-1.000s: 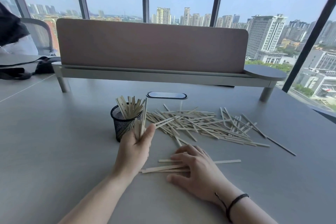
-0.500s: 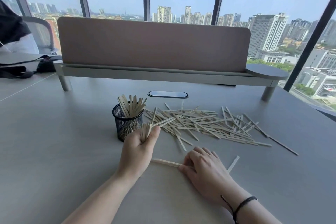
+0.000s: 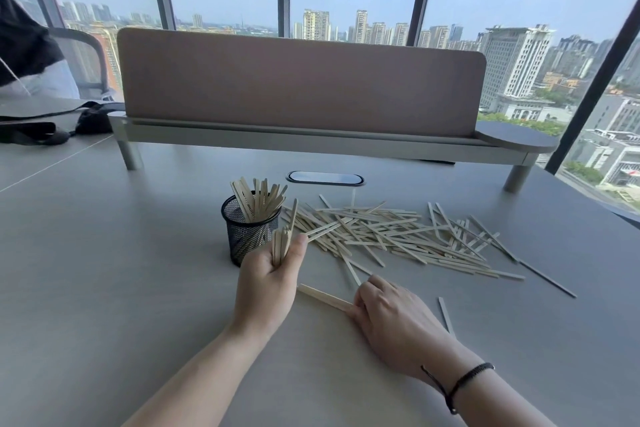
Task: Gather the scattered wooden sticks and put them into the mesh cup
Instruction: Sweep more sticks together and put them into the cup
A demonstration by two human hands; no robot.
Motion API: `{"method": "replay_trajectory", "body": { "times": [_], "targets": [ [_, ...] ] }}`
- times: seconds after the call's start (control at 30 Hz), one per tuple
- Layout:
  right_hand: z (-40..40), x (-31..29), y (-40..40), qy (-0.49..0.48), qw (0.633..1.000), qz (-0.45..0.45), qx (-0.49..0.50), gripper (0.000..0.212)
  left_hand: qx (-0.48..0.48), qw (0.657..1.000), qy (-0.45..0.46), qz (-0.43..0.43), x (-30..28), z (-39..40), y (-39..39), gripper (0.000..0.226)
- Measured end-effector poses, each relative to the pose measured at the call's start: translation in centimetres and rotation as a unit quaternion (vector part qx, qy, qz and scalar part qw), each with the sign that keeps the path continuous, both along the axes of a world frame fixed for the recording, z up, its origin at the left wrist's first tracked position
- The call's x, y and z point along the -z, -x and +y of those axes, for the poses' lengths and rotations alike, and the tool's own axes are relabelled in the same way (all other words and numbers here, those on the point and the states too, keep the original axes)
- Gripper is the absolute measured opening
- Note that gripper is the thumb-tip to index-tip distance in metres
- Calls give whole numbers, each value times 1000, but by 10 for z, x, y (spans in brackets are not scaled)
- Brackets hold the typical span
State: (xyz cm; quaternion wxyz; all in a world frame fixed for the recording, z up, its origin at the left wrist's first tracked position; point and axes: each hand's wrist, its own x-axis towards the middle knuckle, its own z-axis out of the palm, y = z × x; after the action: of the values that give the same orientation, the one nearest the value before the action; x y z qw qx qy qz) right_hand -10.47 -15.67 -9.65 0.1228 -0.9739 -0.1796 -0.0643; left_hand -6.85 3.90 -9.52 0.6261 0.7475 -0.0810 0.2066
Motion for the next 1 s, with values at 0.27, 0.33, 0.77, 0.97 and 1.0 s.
{"method": "replay_trajectory", "body": {
  "times": [0.27,0.33,0.77,0.97,1.0],
  "targets": [
    [2,-6,-32,-135,979,35,149,25,-17,998,42,43,4,3,-8,64],
    [12,-10,-54,-184,964,37,188,22,-21,999,21,45,6,1,-11,68],
    [74,-18,-150,-115,950,66,282,49,-35,996,-24,-73,3,2,-14,55],
    [79,-21,-161,-10,955,64,289,68,-36,996,-21,-77,4,2,-16,55],
    [79,-22,-162,-9,956,69,285,66,-35,996,-19,-77,4,2,-16,55]
  ]
}}
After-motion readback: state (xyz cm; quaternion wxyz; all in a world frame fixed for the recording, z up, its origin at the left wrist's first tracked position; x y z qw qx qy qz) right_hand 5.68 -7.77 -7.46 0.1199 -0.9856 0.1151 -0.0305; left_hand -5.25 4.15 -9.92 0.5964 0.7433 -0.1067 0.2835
